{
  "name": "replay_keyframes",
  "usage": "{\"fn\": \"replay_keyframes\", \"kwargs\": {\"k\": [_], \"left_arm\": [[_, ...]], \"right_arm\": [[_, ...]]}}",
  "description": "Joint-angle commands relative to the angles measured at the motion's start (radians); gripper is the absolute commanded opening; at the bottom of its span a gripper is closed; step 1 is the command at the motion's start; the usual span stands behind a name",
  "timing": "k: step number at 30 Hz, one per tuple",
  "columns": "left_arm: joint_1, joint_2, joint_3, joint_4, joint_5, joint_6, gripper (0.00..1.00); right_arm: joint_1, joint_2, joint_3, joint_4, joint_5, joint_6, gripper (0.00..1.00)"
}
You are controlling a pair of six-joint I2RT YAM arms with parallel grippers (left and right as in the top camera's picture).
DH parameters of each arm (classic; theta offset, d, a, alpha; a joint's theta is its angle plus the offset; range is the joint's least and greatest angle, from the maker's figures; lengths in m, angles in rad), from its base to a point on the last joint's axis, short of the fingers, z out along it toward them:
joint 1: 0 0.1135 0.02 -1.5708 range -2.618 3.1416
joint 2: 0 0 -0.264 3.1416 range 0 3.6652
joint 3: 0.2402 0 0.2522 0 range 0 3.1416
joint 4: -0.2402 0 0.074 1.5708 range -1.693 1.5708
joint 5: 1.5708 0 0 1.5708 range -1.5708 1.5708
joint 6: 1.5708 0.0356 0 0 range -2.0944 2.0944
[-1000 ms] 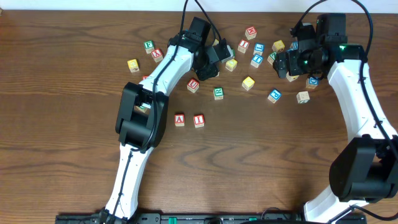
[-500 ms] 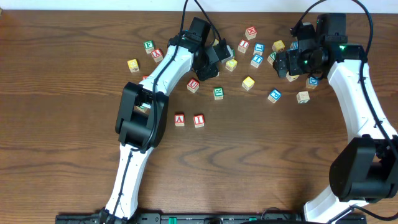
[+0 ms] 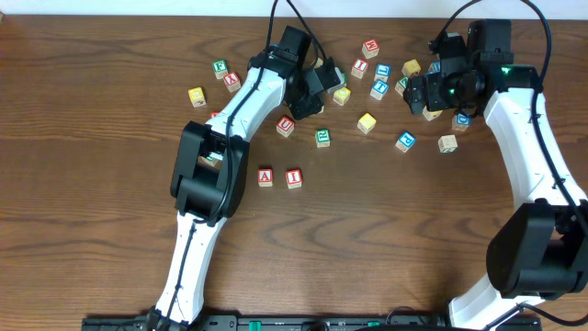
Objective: Spell out AI2
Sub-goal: 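Lower the left gripper and close it on the blue 2 block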
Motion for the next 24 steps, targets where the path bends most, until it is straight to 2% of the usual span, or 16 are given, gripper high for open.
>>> {"fn": "replay_keyframes", "kwargs": {"k": [1,10,24], "left_arm": [[0.002,0.019,-0.023,0.004,0.014,-0.013,0.41],[0.002,0.019,-0.023,0.018,0.014,-0.013,0.4],[0.002,0.019,-0.023,0.019,0.014,-0.024,0.25]], "right_arm": [[0.007,-0.015,0.023,0.003,0.0,-0.014,0.99],[0.007,-0.015,0.023,0.006,0.0,-0.014,0.99],[0.007,-0.015,0.023,0.006,0.0,-0.014,0.99]]}}
